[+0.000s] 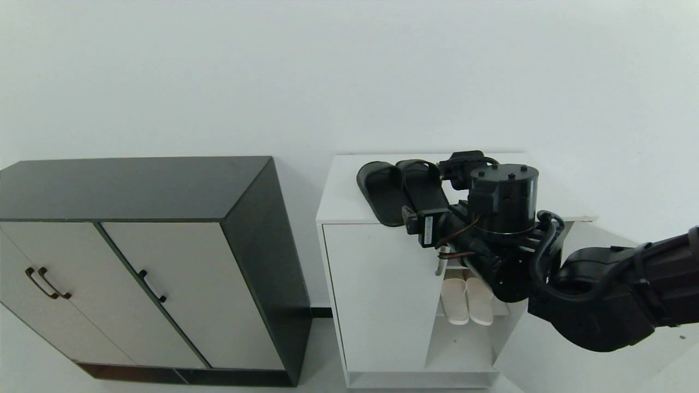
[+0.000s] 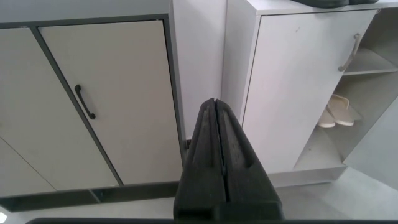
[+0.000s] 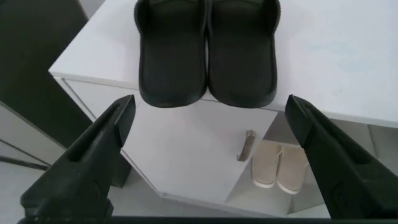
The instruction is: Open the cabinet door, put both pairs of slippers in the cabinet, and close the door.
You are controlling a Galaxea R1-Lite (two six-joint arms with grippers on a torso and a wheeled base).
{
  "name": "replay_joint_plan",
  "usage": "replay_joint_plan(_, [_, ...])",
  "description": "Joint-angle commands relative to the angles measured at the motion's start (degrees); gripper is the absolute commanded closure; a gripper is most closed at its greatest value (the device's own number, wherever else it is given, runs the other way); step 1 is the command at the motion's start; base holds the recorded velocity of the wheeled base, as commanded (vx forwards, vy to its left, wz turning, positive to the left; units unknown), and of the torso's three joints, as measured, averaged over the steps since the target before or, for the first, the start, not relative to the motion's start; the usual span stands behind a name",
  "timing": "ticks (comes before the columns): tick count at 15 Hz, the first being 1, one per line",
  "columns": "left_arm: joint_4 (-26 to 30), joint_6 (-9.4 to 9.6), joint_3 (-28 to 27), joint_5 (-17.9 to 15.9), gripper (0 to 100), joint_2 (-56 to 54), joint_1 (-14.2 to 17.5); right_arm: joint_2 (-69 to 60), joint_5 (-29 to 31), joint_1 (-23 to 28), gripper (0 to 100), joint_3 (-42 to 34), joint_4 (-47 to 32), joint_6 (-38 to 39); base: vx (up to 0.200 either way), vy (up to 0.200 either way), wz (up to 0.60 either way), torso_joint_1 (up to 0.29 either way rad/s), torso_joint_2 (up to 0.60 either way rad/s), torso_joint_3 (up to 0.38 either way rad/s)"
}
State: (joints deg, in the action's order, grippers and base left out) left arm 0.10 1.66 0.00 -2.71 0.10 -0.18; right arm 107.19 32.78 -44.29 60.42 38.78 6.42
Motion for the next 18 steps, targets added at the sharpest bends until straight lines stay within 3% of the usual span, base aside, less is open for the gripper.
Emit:
replay_joint_plan(1, [-0.01, 0.01, 0.00, -0.02, 100, -0.01, 0.01, 1.00, -0.09, 0.34, 0, -0.39, 0.77, -0.01, 0.200, 0.000, 0.00, 0.002, 0.00, 0.002])
replay_joint_plan(8, [-0.01, 0.01, 0.00, -0.02, 100, -0.01, 0.01, 4.25, -1.76, 0.34, 0, -1.79, 4.99, -0.10, 0.200, 0.000, 0.00, 0.005, 0.00, 0.002])
replay_joint_plan(14, [-0.01, -0.16, 0.00, -0.02, 100, -0.01, 0.01, 7.33, -7.82, 2.01, 0, -0.30, 4.99, -0.54, 0.000, 0.000, 0.00, 0.000, 0.00, 0.000])
replay_joint_plan(18, [-0.01, -0.16, 0.00, -0.02, 100, -0.01, 0.01, 13.13, -9.23, 4.39, 0, 5.85, 7.01, -2.38, 0.000, 0.000, 0.00, 0.000, 0.00, 0.000])
